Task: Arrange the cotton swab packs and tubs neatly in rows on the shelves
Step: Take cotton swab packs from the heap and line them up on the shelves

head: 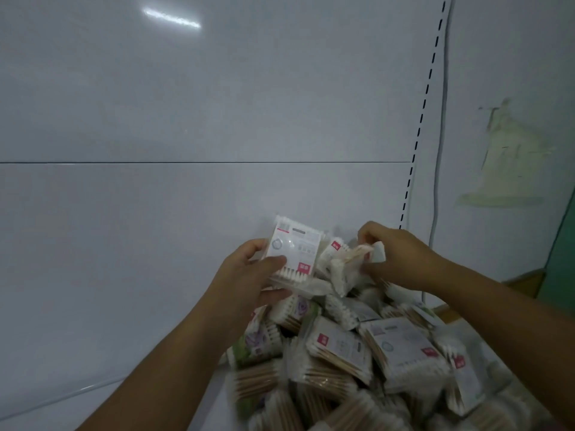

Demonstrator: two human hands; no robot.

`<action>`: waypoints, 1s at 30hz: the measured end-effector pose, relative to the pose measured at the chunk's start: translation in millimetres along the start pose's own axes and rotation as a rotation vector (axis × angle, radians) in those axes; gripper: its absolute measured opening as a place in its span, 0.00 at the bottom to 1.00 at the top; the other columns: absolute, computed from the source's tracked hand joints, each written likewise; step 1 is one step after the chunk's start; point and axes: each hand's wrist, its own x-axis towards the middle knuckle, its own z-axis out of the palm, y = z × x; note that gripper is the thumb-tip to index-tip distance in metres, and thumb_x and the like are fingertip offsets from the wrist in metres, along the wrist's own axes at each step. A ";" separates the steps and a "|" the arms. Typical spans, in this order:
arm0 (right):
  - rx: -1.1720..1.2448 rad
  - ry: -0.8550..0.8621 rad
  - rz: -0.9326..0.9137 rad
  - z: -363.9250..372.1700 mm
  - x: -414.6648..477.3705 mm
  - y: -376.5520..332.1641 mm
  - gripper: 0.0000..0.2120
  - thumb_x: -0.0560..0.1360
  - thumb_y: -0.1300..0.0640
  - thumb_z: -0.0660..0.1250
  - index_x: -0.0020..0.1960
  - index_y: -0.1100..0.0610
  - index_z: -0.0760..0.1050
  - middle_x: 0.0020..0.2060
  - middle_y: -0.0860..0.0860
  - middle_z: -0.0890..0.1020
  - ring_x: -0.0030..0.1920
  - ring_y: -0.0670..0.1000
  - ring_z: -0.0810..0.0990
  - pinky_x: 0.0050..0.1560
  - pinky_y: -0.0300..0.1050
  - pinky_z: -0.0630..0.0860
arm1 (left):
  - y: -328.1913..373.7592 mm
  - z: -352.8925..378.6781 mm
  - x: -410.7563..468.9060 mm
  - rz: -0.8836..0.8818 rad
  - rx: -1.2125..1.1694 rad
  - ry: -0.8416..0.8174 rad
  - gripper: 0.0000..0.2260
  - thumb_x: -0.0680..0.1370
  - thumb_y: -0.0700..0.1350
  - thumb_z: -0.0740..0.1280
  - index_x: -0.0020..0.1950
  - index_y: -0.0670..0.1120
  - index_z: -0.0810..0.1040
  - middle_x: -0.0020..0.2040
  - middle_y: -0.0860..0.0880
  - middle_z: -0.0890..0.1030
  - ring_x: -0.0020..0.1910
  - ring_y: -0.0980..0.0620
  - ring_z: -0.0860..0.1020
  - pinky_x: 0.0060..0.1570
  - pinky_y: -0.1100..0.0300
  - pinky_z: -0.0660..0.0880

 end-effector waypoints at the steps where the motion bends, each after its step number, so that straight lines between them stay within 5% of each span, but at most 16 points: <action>1: 0.089 0.019 -0.014 -4.4 -1.8 -1.9 0.14 0.70 0.56 0.74 0.46 0.45 0.70 0.46 0.46 0.80 0.49 0.49 0.79 0.46 0.46 0.76 | -0.5 -1.2 1.3 0.023 0.014 0.032 0.06 0.79 0.36 0.64 0.53 0.44 0.78 0.46 0.41 0.85 0.42 0.46 0.84 0.37 0.57 0.80; 5: 0.660 0.067 0.015 -28.3 -6.8 -28.0 0.18 0.73 0.63 0.70 0.58 0.46 0.75 0.51 0.55 0.81 0.49 0.55 0.83 0.50 0.54 0.81 | -0.4 -2.1 3.7 0.080 0.070 0.110 0.07 0.79 0.37 0.64 0.56 0.45 0.77 0.47 0.42 0.84 0.43 0.45 0.85 0.38 0.55 0.81; 7: 0.759 0.028 -0.007 -27.8 -4.5 -48.6 0.21 0.70 0.64 0.73 0.59 0.47 0.74 0.50 0.59 0.81 0.48 0.58 0.83 0.50 0.57 0.81 | -1.7 2.4 2.3 0.067 0.033 0.050 0.07 0.81 0.40 0.62 0.57 0.44 0.77 0.49 0.41 0.84 0.44 0.45 0.84 0.39 0.54 0.81; 11: 0.681 0.093 -0.101 -8.5 2.9 -73.7 0.16 0.67 0.61 0.77 0.48 0.48 0.76 0.48 0.57 0.81 0.41 0.50 0.78 0.50 0.50 0.79 | -7.9 4.4 2.5 -0.007 -0.240 -0.128 0.20 0.79 0.53 0.59 0.66 0.43 0.74 0.58 0.41 0.82 0.56 0.41 0.81 0.52 0.49 0.80; 13: 0.612 0.113 -0.090 -4.6 6.0 -72.5 0.15 0.66 0.58 0.79 0.46 0.46 0.76 0.46 0.53 0.81 0.40 0.48 0.77 0.48 0.47 0.79 | -8.4 1.2 3.1 -0.031 -0.272 -0.154 0.24 0.75 0.55 0.62 0.66 0.43 0.74 0.59 0.41 0.81 0.58 0.41 0.80 0.51 0.51 0.81; 16: 0.529 0.063 -0.115 -2.1 7.9 -72.1 0.14 0.65 0.53 0.79 0.45 0.44 0.78 0.40 0.44 0.79 0.40 0.48 0.78 0.46 0.45 0.79 | -12.9 4.1 4.8 -0.032 -0.229 -0.117 0.24 0.71 0.47 0.68 0.65 0.41 0.73 0.56 0.39 0.82 0.54 0.41 0.82 0.46 0.52 0.82; 19: 0.583 0.124 -0.067 1.8 17.3 -65.0 0.09 0.71 0.54 0.74 0.50 0.51 0.80 0.42 0.45 0.81 0.43 0.46 0.78 0.48 0.40 0.78 | -16.8 8.5 6.9 0.011 -0.225 -0.020 0.19 0.72 0.36 0.68 0.63 0.39 0.72 0.52 0.39 0.83 0.48 0.43 0.84 0.41 0.53 0.82; 21: 0.338 0.143 0.102 1.1 25.5 -46.8 0.15 0.74 0.50 0.71 0.57 0.55 0.78 0.51 0.48 0.81 0.49 0.47 0.78 0.55 0.43 0.76 | -16.1 7.6 6.4 0.029 -0.249 0.005 0.17 0.73 0.35 0.67 0.62 0.40 0.73 0.52 0.40 0.84 0.46 0.44 0.84 0.41 0.53 0.82; 25: -0.186 -0.225 0.218 12.9 24.9 -20.6 0.27 0.72 0.45 0.71 0.66 0.57 0.70 0.61 0.54 0.76 0.59 0.53 0.75 0.53 0.41 0.69 | -14.1 4.7 4.4 0.038 -0.229 -0.017 0.16 0.72 0.35 0.68 0.60 0.42 0.75 0.51 0.41 0.84 0.45 0.45 0.84 0.39 0.53 0.82; 30: -0.141 -0.078 0.224 25.6 28.3 -8.5 0.22 0.65 0.41 0.76 0.49 0.51 0.69 0.48 0.51 0.74 0.49 0.52 0.71 0.46 0.46 0.71 | -11.1 17.2 0.9 -0.014 -0.268 -0.041 0.21 0.68 0.38 0.69 0.61 0.40 0.75 0.52 0.39 0.84 0.46 0.44 0.84 0.37 0.54 0.81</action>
